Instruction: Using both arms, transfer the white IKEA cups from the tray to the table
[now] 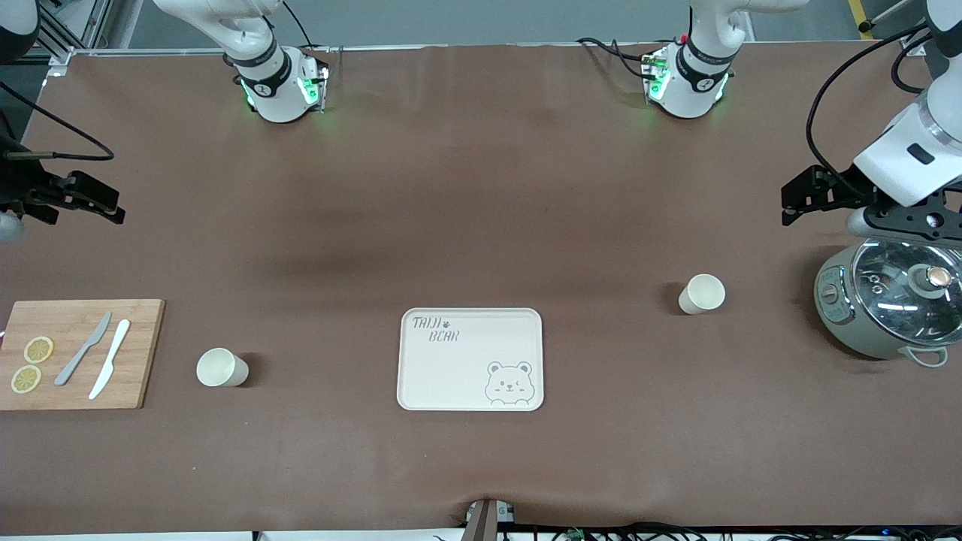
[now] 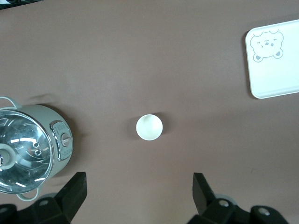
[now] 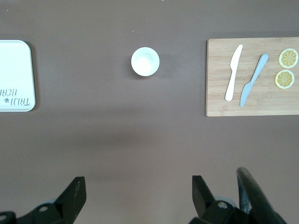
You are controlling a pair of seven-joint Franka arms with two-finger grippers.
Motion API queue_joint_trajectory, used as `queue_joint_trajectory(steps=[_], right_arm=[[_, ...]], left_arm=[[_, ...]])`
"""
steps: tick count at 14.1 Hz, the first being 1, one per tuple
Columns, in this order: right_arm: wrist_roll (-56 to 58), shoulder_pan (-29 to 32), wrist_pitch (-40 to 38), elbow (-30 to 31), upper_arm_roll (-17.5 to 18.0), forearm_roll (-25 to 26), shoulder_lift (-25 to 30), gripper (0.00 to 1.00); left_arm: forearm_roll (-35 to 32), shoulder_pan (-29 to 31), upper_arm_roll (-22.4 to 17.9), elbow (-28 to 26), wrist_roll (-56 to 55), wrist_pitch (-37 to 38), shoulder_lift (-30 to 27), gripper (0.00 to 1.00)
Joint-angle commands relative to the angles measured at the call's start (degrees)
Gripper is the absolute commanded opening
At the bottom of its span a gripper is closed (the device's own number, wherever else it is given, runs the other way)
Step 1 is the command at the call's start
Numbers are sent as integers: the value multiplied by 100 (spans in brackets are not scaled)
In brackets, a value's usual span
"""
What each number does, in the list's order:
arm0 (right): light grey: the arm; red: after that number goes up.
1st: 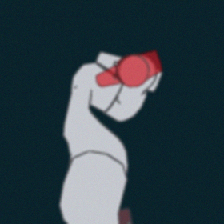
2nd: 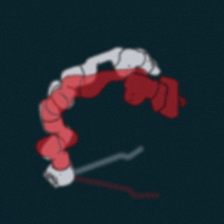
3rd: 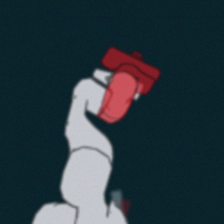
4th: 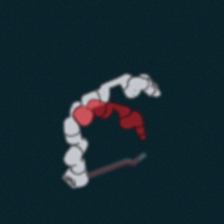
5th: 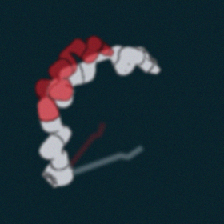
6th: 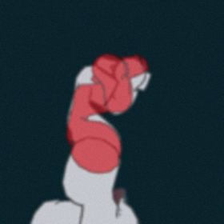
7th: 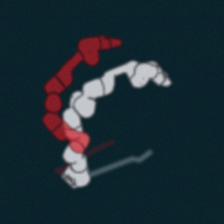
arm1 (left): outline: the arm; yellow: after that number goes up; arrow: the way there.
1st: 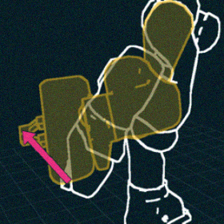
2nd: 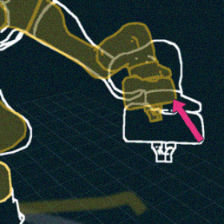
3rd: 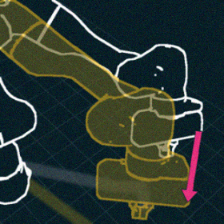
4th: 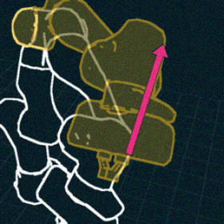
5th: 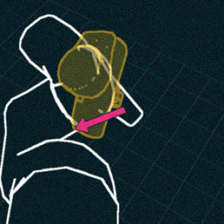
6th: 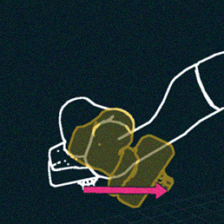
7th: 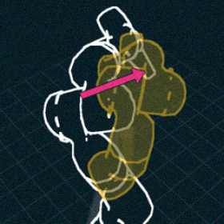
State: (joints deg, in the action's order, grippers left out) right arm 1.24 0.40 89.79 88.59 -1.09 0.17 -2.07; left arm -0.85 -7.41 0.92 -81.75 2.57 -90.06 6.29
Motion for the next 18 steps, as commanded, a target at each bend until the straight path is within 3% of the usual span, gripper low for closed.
queue_joint_trajectory(steps=[1,18], right_arm=[[-54,-22,74,176,12,53,163,100],[-89,-225,100,132,12,124,155,100]], left_arm=[[-126,37,57,-8,76,-55,-31,100],[-126,46,49,10,6,-108,48,100]])
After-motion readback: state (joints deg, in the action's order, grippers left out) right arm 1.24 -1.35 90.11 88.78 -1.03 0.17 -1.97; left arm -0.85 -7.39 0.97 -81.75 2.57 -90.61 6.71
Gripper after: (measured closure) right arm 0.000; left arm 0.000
